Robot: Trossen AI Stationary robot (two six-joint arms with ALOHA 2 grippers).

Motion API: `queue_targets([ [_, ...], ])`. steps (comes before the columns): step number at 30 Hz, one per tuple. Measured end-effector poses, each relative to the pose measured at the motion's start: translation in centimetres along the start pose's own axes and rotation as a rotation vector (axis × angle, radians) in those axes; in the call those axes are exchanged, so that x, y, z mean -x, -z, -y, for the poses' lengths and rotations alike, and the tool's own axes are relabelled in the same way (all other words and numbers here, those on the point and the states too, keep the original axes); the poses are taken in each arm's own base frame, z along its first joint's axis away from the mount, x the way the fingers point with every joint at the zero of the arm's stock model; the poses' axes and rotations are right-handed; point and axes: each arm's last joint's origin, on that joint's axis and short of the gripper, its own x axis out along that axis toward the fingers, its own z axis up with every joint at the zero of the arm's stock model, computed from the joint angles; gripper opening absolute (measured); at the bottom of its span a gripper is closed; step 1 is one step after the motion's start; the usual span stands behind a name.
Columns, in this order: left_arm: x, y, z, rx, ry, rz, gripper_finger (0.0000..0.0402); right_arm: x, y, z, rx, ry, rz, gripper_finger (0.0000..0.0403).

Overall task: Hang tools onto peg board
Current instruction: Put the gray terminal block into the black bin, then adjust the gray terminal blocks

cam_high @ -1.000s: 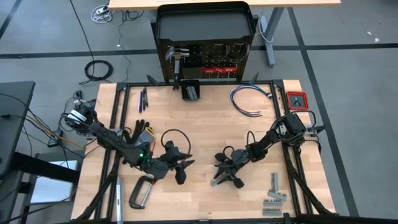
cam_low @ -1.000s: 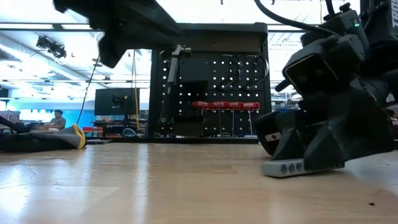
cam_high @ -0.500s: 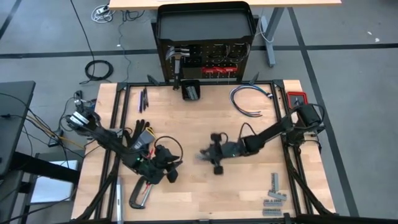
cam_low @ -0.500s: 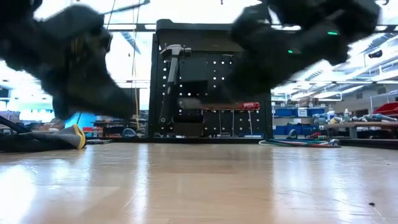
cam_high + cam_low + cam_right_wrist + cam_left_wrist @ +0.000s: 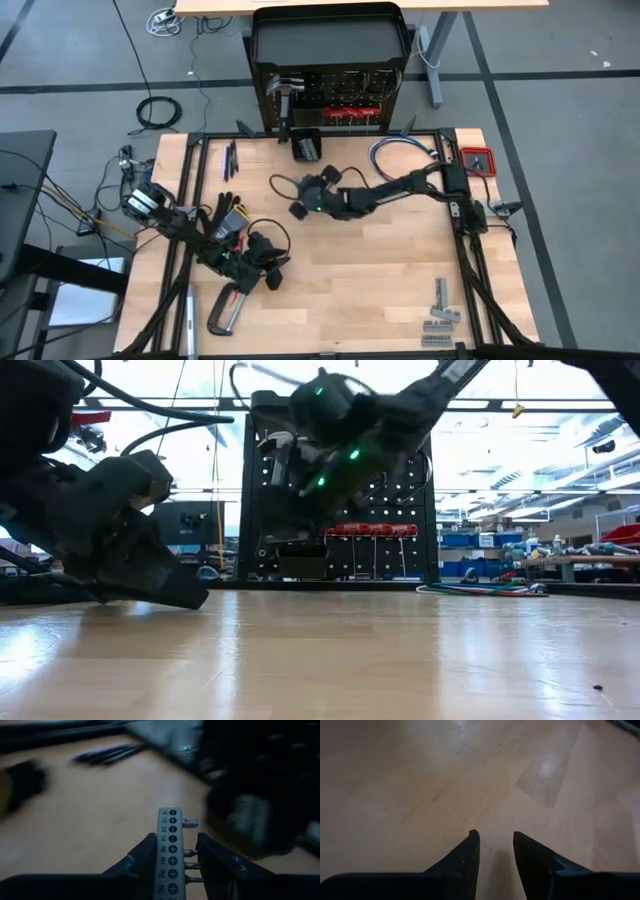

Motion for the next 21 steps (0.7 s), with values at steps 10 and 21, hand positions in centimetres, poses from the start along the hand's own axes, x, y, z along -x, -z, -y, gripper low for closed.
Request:
queue_targets([
  [10, -1.4, -1.7, -1.0, -0.192, 0.028, -0.072, 0.0125, -6.1, -4.3, 4.0, -0.174, 0.262, -0.015, 0.0135],
  [21, -3.6, -6.0, -3.9, -0.342, 0.019, -0.084, 0.0125, -9.4, -5.5, 9.3, -0.397, 0.152, -0.142, 0.0222],
])
